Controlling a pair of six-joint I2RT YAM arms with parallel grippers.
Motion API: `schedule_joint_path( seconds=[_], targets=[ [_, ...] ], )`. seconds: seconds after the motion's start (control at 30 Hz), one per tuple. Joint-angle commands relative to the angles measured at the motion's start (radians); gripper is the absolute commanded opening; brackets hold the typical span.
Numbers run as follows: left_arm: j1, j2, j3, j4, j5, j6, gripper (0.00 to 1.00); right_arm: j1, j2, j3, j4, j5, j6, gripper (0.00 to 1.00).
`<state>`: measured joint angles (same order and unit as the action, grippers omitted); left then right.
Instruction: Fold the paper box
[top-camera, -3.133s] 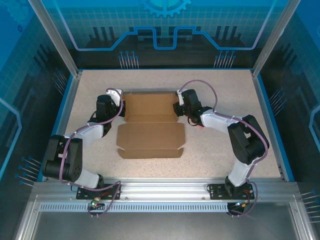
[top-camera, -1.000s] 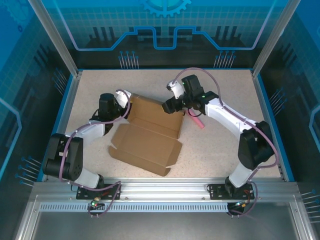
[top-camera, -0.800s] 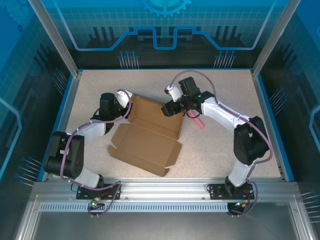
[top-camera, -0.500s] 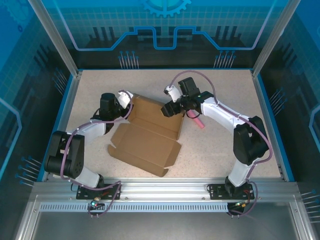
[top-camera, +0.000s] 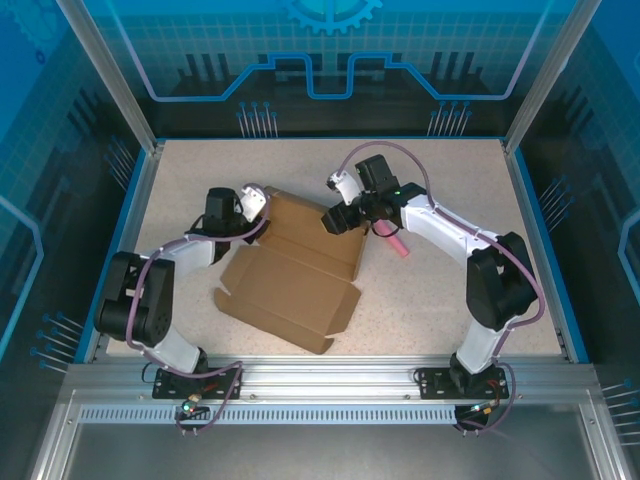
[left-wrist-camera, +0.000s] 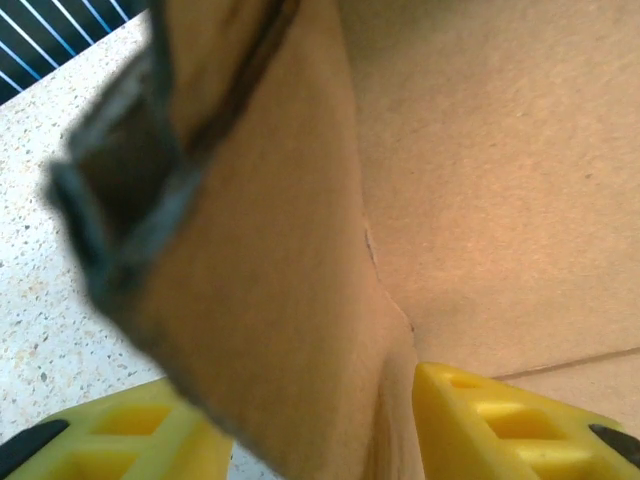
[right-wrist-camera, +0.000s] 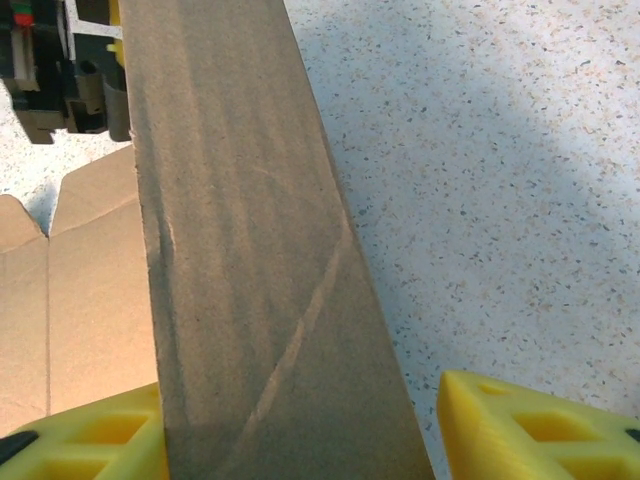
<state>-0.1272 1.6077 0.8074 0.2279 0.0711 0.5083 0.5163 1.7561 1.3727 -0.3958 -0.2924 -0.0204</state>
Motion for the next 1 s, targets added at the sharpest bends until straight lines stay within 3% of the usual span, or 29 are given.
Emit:
schedule_joint_path(
  seconds=[0.0, 0.2, 0.47, 0.97],
  targets=[
    [-0.002, 0.033, 0.053, -0.032, -0.048, 0.021, 0.5, 0.016, 0.022, 0.035, -0.011, -0.009, -0.018, 0.6],
    [-0.02, 0.082, 0.107, -0.059, -0.092, 0.02, 0.46, 0.022, 0.036, 0.042, -0.011, -0.002, -0.023, 0.58],
    [-0.032, 0.128, 0.158, -0.052, -0.082, -0.102, 0.26, 0.037, 0.051, 0.04, -0.008, 0.007, -0.018, 0.55],
    [-0.061, 0.144, 0.164, -0.011, -0.264, -0.131, 0.09, 0.068, 0.06, -0.001, 0.042, 0.018, 0.03, 0.53]
  ],
)
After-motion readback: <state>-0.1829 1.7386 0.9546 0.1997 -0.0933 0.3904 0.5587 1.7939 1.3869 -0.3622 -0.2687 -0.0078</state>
